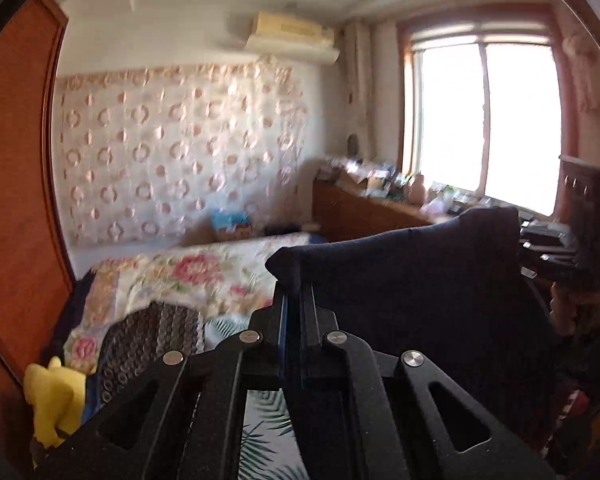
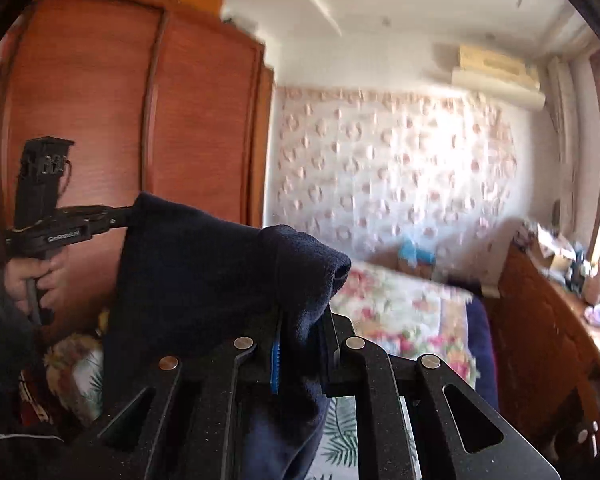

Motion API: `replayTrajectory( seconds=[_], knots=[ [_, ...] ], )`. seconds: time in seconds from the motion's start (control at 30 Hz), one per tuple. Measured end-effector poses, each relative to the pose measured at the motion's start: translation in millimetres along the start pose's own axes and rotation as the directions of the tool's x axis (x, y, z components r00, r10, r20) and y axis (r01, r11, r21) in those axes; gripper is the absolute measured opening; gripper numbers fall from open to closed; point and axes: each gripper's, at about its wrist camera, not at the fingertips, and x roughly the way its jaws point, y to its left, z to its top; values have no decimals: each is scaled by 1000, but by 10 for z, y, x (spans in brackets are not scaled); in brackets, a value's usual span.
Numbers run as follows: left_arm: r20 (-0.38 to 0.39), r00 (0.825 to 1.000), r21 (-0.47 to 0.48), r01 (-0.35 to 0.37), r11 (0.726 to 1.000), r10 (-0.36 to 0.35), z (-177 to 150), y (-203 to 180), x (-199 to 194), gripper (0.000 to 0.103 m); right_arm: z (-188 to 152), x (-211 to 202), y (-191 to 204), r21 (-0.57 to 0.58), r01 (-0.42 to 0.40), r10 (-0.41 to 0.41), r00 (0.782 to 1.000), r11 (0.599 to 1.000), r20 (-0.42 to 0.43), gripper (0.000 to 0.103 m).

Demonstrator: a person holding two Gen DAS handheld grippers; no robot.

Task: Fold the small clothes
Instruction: 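Lift the T-shirt with both tools, fold it and lay it on the bed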

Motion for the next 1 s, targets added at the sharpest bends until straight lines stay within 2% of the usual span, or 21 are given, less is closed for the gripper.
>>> replayTrajectory(
  seconds=[0.07,0.1,0.13,0.17,0.2,0.23,0.3,0.33,0.37,0.57,0.63,0.7,0.8,1.0],
  knots=[
    [-125,991,-9,-59,998,58,-282,224,630,20,-155,606,-148,-2,17,-18,994,1000,-111,22],
    [-190,979,-32,-76,997,68,-430,315,870,22,-279,963,-253,-4,45,-45,980,999,-194,35],
    [-237,970,-50,-67,997,53,-568,391,1057,28,-415,1278,-380,4,76,-72,962,997,-264,37],
    [-275,961,-66,-64,996,44,-714,455,1210,37,-572,1587,-556,41,82,-64,941,996,-334,37],
    [-298,953,-63,-70,996,48,-835,461,1292,41,-708,1809,-703,74,83,-48,921,994,-387,37],
    [-313,948,-56,-70,996,49,-927,453,1344,43,-827,1978,-840,86,112,-66,905,990,-420,37],
    [-341,939,-61,-65,996,40,-1062,441,1402,55,-961,2123,-1011,96,154,-98,895,983,-434,37],
    [-343,939,-62,-61,996,36,-1111,421,1373,65,-999,2159,-1062,107,144,-83,895,984,-438,37],
    [-340,940,-57,-60,997,37,-1144,389,1345,66,-1031,2164,-1098,125,130,-63,898,984,-436,37],
    [-314,948,-51,-68,996,49,-1120,250,1075,66,-1151,1935,-933,134,83,-22,915,987,-403,37],
    [-309,950,-57,-74,996,53,-1144,228,963,67,-1146,1909,-645,133,76,-19,922,988,-387,37],
    [-321,944,-45,-92,995,72,-1166,188,910,67,-1133,1812,-536,134,65,-11,929,989,-371,37],
    [-313,947,-63,-94,994,70,-1189,140,787,67,-1222,1750,-467,126,80,-28,930,989,-366,37],
    [-298,953,-41,-76,996,61,-1203,3,565,67,-1290,1611,-360,141,78,-27,944,987,-330,37]
  ],
)
